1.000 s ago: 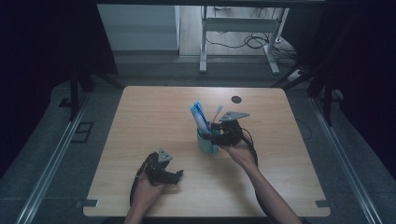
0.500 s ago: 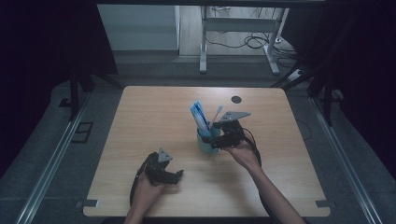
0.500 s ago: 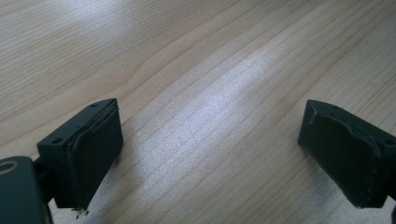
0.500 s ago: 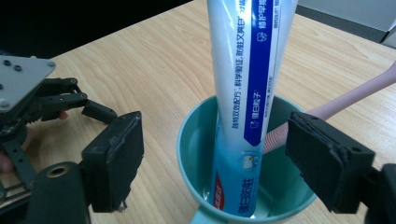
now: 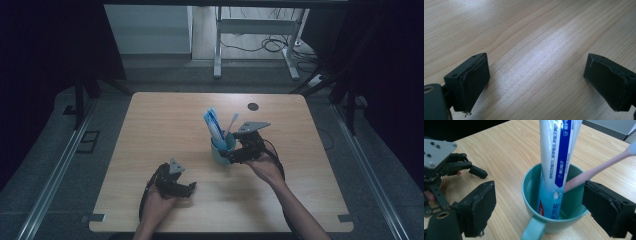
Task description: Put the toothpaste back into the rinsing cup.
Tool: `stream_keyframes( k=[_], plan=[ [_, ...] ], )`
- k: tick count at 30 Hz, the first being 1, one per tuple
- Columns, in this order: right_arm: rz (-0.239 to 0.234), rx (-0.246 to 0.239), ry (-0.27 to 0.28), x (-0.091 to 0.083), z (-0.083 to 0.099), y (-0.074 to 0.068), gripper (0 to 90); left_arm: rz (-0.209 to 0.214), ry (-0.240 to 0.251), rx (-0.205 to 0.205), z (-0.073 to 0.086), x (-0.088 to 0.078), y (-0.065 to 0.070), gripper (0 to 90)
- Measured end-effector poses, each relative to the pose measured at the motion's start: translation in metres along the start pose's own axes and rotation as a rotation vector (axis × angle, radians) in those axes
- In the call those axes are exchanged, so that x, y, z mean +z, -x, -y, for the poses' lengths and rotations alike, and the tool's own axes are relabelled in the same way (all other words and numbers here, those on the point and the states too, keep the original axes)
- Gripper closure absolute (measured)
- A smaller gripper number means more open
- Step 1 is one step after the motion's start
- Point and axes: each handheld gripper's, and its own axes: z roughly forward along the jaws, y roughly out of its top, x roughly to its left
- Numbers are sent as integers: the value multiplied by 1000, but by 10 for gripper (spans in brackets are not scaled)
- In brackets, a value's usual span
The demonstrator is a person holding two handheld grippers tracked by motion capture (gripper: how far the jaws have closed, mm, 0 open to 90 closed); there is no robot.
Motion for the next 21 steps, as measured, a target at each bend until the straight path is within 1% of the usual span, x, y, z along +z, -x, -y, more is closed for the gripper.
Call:
stream_keyframes(
  k=[11,17,21],
  plan=[
    [26,-16,-10,-14,13,2,56,0,0,0,0,0,0,65],
    [46,-33,-22,-24,24,4,43,-1,-2,3,0,0,0,65],
    [56,-36,-34,-30,32,4,34,-1,0,0,0,0,0,65]
  ],
)
